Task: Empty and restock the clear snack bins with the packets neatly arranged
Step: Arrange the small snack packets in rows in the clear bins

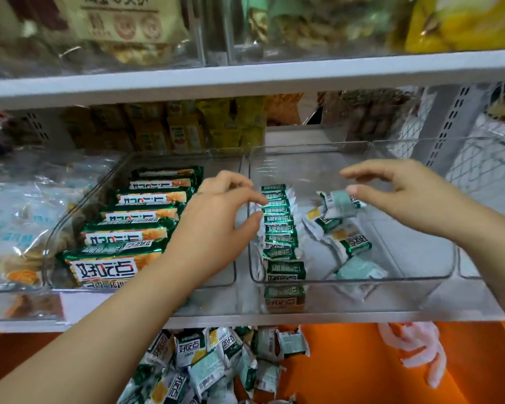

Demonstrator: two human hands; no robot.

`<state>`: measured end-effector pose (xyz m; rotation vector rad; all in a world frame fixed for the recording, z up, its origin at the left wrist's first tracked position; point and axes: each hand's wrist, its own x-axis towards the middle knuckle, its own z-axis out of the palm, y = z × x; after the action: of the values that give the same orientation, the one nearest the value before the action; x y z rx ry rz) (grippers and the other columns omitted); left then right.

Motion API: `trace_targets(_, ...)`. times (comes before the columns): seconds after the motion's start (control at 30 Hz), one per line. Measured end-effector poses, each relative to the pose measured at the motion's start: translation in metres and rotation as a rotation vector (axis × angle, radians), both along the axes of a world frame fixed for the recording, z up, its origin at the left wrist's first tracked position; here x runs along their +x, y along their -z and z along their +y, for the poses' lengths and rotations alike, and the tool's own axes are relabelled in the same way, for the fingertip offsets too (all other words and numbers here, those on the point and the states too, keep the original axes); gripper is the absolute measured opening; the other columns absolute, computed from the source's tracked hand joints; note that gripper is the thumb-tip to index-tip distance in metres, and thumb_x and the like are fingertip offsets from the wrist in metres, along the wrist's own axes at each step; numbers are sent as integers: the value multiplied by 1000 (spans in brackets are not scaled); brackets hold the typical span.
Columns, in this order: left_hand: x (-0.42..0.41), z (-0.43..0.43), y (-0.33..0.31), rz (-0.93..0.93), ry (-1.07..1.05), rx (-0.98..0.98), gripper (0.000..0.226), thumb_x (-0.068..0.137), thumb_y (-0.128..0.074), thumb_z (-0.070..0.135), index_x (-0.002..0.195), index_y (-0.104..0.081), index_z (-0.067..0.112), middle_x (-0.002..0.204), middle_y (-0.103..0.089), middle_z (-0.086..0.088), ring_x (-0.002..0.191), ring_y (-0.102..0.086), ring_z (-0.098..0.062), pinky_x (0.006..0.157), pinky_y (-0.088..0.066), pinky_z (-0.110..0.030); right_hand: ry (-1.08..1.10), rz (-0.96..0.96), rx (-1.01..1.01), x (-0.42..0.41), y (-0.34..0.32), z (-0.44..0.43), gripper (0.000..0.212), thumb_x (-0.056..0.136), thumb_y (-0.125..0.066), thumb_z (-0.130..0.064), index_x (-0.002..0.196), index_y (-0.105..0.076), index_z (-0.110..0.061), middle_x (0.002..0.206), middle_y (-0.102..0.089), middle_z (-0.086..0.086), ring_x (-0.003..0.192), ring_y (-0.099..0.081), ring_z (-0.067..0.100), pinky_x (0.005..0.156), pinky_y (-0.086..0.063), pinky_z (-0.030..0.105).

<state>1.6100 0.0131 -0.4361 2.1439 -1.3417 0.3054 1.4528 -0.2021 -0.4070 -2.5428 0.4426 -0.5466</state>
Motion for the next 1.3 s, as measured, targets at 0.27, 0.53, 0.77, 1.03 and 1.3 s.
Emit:
trace_targets(0.27,-29,-108,3,130,49,302,25,91,-61,30,116,-66,26,120,-62,4,105,-58,-14,88,-45,-25,105,-20,-155,-39,34,-48,27,86,-68,-15,112,-69,-14,119,-63,5,115,-55,25,91,-30,19)
trace_targets(0.53,-8,-201,25,45,87,511,57,85,-68,38,137,-48,24,138,-52,0,117,-54,-21,90,-41,-24,66,-155,229,-53,35,-72,21,92,-60,-18,107,-66,-31,108,-62,-21,97,-55,-12,94,-39,15)
trace_targets(0.77,13,-222,49,-32,52,561,53,81,-68,38,129,-50,26,126,-57,-2,110,-56,-23,91,-48,-35,28,-234,369,-52,42,-79,21,89,-63,-15,101,-66,-32,107,-67,-15,105,-58,-7,88,-41,7)
trace_targets(1.03,-29,-183,2,984,281,95,30,77,-68,26,103,-53,21,90,-72,-3,84,-68,-20,77,-56,-35,56,-429,462,-52,37,-74,43,86,-66,-16,118,-53,-42,117,-56,-26,114,-51,-10,103,-42,24)
trace_targets(1.3,-45,-168,-17,1302,470,55,24,80,-60,28,99,-58,14,95,-72,-11,81,-70,-21,79,-56,-29,-71,-432,641,-43,24,-62,35,81,-71,-7,102,-63,-33,105,-69,-4,94,-64,-2,84,-52,19)
